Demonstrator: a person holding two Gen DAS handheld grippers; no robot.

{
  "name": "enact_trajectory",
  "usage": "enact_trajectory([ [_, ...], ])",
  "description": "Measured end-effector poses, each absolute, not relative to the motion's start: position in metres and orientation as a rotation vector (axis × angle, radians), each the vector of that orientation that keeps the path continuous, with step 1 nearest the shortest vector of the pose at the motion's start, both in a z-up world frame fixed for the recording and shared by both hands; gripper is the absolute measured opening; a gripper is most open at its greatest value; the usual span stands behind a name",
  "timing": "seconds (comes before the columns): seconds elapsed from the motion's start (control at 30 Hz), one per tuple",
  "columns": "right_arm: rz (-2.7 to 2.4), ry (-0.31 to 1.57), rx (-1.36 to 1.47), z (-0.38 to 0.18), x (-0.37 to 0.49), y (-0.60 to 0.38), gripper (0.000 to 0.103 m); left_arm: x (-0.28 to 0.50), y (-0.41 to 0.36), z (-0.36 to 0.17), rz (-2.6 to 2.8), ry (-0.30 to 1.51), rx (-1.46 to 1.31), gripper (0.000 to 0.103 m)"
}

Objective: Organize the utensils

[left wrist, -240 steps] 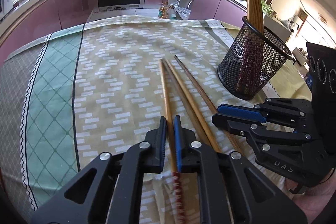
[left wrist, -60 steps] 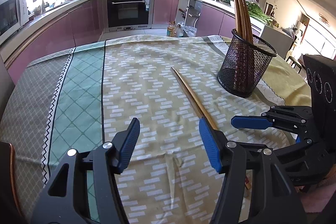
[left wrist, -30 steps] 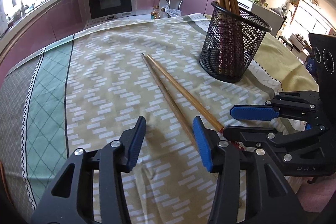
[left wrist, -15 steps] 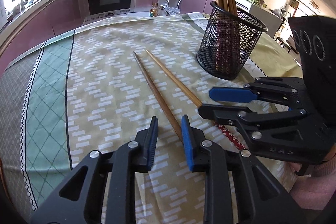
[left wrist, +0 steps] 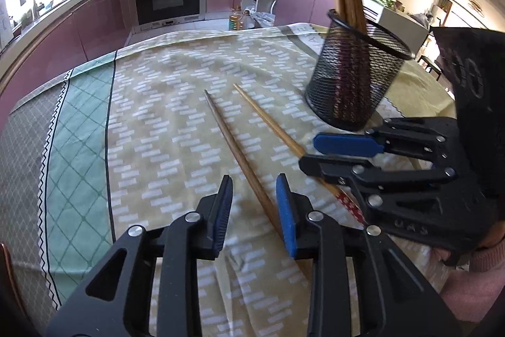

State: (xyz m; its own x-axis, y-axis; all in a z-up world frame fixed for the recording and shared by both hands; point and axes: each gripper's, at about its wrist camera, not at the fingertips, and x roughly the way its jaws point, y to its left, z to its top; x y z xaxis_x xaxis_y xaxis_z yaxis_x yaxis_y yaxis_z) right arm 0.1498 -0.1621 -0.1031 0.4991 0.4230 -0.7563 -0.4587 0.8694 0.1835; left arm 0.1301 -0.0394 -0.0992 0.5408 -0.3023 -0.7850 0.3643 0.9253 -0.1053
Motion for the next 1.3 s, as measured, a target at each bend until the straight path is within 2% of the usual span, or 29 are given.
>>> enact_trajectory([
  [0.2,0.531,0.901,-0.054,-0.104,0.155,-0.158,0.022,0.145,-0.043,-0.103,-0.377,0.933,0.093,0.027],
  [0.27,0.528,0.9,-0.057,-0.104,0.156,-0.158,0.021,0.148,-0.045,-0.103,-0.367,0.931,0.1,0.021],
  [0.37,0.532,0.902,-0.042,-0.104,0.157,-0.159,0.011,0.149,-0.047,-0.104,-0.369,0.929,0.093,0.014],
  [0.5,0.536,0.906,0.022,-0.104,0.158,-0.169,0.006,0.145,-0.047,-0.104,-0.361,0.924,0.071,0.011],
  [0.63,0.556,0.882,0.075,-0.096,0.149,-0.179,0.006,0.137,-0.046,-0.103,-0.37,0.925,0.048,0.008],
  [0.87,0.592,0.908,0.025,-0.098,0.137,-0.174,0.006,0.118,-0.048,-0.099,-0.392,0.92,0.055,0.008],
  [1.03,0.569,0.922,-0.019,-0.103,0.138,-0.169,0.013,0.119,-0.051,-0.104,-0.404,0.943,0.081,0.009],
  [1.13,0.559,0.908,-0.065,-0.103,0.135,-0.163,0.015,0.122,-0.054,-0.105,-0.412,0.94,0.104,0.013],
  [1.2,0.55,0.9,-0.083,-0.103,0.134,-0.159,0.015,0.125,-0.057,-0.105,-0.412,0.935,0.116,0.013],
  [1.3,0.546,0.903,-0.062,-0.104,0.137,-0.162,0.006,0.129,-0.06,-0.106,-0.399,0.93,0.121,0.008],
])
